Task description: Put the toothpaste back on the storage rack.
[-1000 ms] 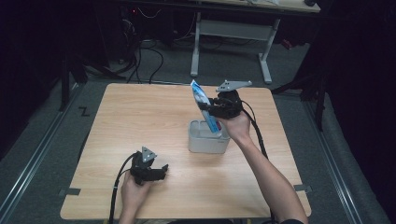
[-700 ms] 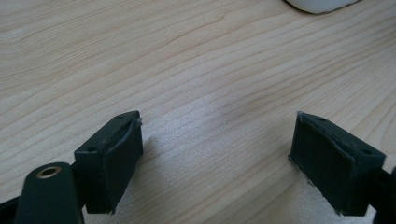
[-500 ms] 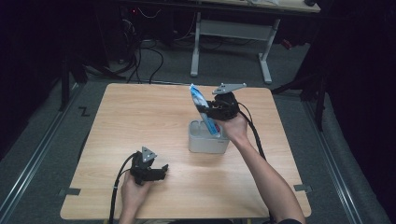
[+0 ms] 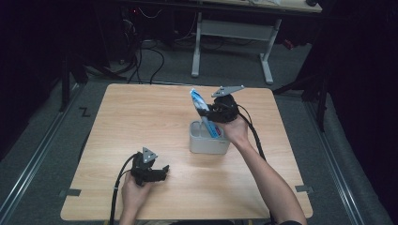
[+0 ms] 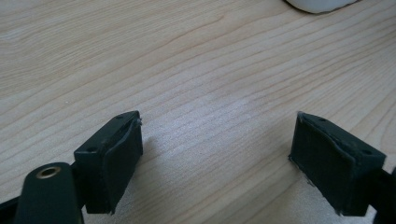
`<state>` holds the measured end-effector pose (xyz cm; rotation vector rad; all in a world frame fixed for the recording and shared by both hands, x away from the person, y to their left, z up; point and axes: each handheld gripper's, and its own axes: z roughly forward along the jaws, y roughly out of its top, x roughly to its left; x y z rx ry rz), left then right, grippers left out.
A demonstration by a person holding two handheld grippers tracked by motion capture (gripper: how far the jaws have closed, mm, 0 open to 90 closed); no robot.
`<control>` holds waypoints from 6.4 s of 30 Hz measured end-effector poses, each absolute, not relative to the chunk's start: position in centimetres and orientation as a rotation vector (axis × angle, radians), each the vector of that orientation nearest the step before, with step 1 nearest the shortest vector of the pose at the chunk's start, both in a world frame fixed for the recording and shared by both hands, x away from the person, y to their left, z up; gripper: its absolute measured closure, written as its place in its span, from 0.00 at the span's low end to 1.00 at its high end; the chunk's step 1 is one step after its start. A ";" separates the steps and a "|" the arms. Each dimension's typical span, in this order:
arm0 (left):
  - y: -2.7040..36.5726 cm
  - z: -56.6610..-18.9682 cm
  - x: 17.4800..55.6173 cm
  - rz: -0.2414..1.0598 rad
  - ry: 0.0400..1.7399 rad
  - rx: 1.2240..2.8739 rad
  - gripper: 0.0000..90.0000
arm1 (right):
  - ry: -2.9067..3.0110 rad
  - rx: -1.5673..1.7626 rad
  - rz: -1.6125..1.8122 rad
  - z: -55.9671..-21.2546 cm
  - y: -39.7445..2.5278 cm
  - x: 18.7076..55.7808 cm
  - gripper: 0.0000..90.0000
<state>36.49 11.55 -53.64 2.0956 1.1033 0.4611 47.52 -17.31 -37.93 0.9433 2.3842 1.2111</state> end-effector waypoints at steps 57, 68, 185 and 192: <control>11.5 -53.7 36.5 0.462 1.100 2.095 0.19 | 2.418 1.008 1.105 -41.5 -19.3 46.6 0.76; 11.5 -53.6 36.5 0.462 1.100 2.095 0.19 | 2.420 1.000 1.103 -41.7 -19.1 46.3 0.74; 11.5 -53.6 36.5 0.461 1.098 2.097 0.19 | 2.162 1.137 1.284 -37.6 -29.9 40.0 0.60; 11.5 -53.6 36.5 0.461 1.098 2.097 0.19 | 2.138 1.154 1.302 -37.7 -30.8 39.5 0.60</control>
